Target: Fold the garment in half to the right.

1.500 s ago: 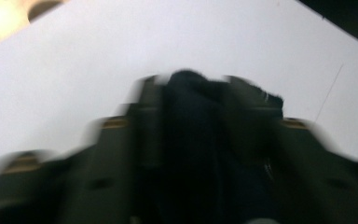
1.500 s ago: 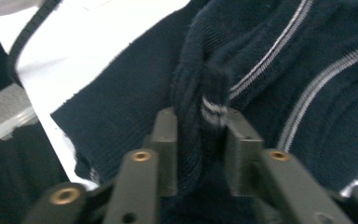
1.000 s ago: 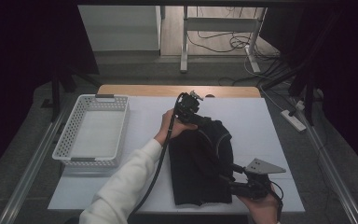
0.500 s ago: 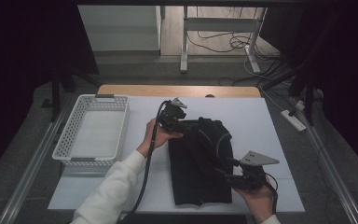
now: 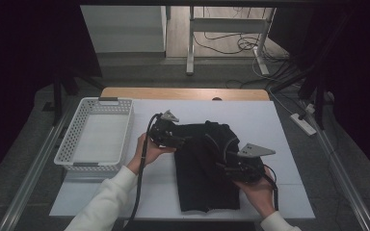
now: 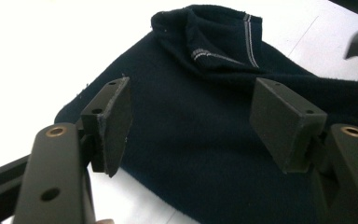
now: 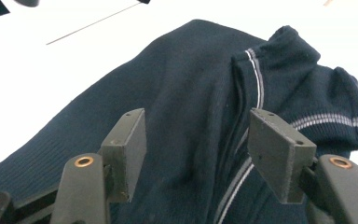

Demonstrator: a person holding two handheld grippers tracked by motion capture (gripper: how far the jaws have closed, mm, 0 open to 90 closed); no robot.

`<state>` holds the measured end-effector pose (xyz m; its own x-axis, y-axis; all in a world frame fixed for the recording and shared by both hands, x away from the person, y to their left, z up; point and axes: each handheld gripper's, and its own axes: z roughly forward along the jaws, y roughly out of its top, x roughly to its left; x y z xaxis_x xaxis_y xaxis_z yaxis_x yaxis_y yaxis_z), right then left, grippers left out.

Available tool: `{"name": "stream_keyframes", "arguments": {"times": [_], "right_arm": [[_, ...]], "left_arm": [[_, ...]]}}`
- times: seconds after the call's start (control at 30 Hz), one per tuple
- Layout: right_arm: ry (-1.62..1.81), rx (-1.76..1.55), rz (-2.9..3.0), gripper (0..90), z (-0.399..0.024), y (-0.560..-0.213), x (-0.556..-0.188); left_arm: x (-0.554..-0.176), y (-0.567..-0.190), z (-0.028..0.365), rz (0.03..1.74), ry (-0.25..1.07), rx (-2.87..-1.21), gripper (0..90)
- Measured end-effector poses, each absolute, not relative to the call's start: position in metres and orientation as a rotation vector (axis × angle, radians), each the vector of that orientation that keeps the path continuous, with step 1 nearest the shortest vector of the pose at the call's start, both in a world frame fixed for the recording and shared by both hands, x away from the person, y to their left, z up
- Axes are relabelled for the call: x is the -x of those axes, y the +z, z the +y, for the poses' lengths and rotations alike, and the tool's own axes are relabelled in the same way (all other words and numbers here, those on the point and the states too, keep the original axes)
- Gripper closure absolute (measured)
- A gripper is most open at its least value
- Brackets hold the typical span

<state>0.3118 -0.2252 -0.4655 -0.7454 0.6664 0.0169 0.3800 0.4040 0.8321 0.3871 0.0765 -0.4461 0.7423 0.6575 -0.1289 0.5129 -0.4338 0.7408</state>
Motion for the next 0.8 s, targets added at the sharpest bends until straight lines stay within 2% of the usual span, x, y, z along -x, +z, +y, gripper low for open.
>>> {"name": "stream_keyframes", "arguments": {"times": [0.2, 0.47, 0.8], "right_arm": [[1.19, -0.887, 2.373, 45.6, -0.206, -0.467, -0.33], [1.068, -0.879, 2.434, 83.8, -0.204, -0.475, -0.335], [1.053, -0.929, 2.427, 86.1, -0.226, -0.478, -0.335]], "left_arm": [[-0.38, -0.45, 0.083, 0.875, 0.234, -2.123, 30.6], [-0.376, -0.451, 0.084, 0.868, 0.249, -2.134, 30.4], [-0.374, -0.45, 0.083, 0.861, 0.263, -2.14, 30.4]]}}
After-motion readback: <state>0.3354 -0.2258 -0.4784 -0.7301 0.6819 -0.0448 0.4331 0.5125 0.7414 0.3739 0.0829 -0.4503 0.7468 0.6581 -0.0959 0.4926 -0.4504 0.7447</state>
